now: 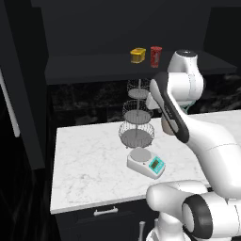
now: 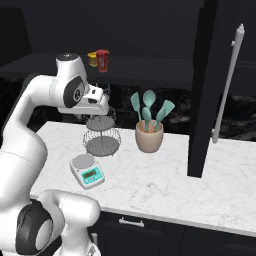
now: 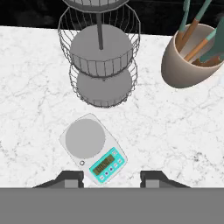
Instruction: Pick the yogurt and place it on the digital scale for weighing, and close the cabinet.
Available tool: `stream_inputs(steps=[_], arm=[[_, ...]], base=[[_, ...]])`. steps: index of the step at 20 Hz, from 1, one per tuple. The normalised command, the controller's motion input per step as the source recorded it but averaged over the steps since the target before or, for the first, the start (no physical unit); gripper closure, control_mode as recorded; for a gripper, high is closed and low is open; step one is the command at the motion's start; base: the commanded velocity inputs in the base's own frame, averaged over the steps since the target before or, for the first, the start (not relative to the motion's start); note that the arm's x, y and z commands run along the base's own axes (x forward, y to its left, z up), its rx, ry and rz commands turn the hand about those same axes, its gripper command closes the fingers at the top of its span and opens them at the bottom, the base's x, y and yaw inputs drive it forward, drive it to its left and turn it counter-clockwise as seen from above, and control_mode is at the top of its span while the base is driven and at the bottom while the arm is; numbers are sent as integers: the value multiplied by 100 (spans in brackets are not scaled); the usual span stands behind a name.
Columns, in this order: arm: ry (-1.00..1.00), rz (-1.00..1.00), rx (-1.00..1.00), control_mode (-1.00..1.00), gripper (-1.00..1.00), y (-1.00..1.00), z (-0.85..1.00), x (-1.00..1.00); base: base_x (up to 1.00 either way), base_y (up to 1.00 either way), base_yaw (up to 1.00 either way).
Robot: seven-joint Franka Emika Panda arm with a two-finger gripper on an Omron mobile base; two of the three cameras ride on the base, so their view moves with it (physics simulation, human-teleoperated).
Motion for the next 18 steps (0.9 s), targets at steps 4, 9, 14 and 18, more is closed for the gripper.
stream_inputs(steps=[4,9,14,18], arm=[[-8,0,-1,-100,-100,3,2,-29],[-23,0,0,-100,-100,0,39,-37],[-46,0,0,-100,-100,0,50,-13],[-39,0,0,-100,-100,0,68,-2]], base=[[0,0,0],[0,0,0],[0,0,0],[0,0,0]])
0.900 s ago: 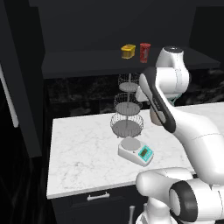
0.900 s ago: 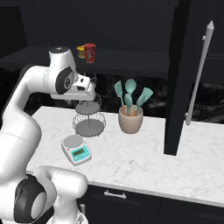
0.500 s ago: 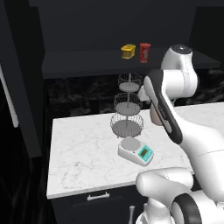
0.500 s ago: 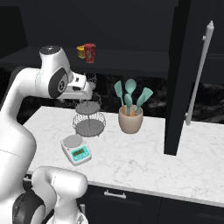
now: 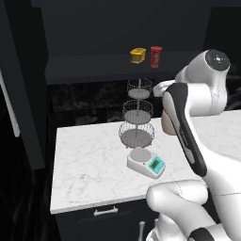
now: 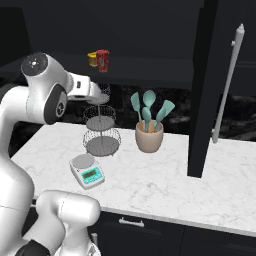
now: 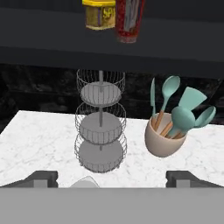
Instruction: Pick the yogurt and place it on the digital scale for weighing, and close the cabinet.
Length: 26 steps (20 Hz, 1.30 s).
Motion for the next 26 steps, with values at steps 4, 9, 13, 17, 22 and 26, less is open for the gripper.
stream_inputs(steps=[4,9,13,17,22,26], arm=[[-35,0,0,-100,-100,0,27,0],[-21,0,0,-100,-100,0,34,0],[0,0,0,-100,-100,0,57,0],[0,0,0,-100,-100,-2,55,0],[-4,0,0,-100,-100,0,34,0],[-3,1,1,-100,-100,-10,0,41]], base=[[0,0,0],[0,0,0],[0,0,0],[0,0,0],[0,0,0],[0,0,0]])
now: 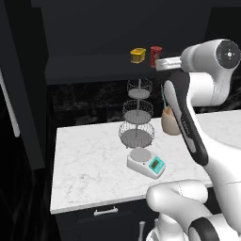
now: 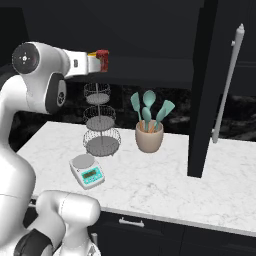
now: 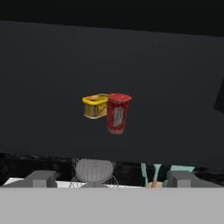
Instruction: Pick the yogurt and place it on the digital scale for weighing, and close the cabinet.
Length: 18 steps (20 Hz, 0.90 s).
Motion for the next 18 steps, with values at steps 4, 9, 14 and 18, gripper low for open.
stream_inputs(steps=[4,9,14,18], arm=[[-12,3,0,-100,-100,-26,-2,53],[-1,1,0,-100,-100,-3,0,52],[0,0,0,-100,-100,0,0,60],[0,0,0,-100,-100,7,0,40]], base=[[0,0,0],[0,0,0],[0,0,0],[0,0,0]])
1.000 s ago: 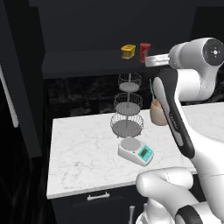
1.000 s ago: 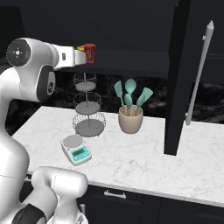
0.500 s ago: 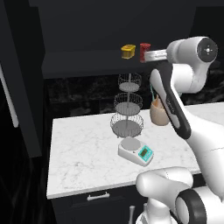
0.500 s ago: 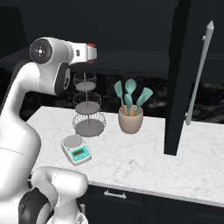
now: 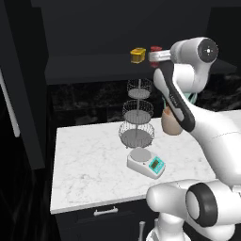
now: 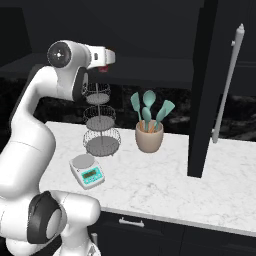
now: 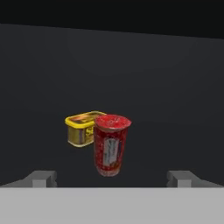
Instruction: Pick the yogurt and place it on the digital scale for weighing, and close the cabinet.
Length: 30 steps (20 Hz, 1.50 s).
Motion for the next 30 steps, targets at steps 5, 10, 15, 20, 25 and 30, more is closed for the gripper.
stream_inputs(steps=[5,10,15,20,25,30], arm=[[0,0,0,-100,-100,2,0,33],[0,0,0,-100,-100,0,0,30],[0,0,0,-100,-100,0,1,23],[1,0,0,-100,-100,0,0,15],[0,0,0,-100,-100,0,0,28],[0,0,0,-100,-100,0,-5,23]], base=[[0,0,0],[0,0,0],[0,0,0],[0,0,0],[0,0,0],[0,0,0]])
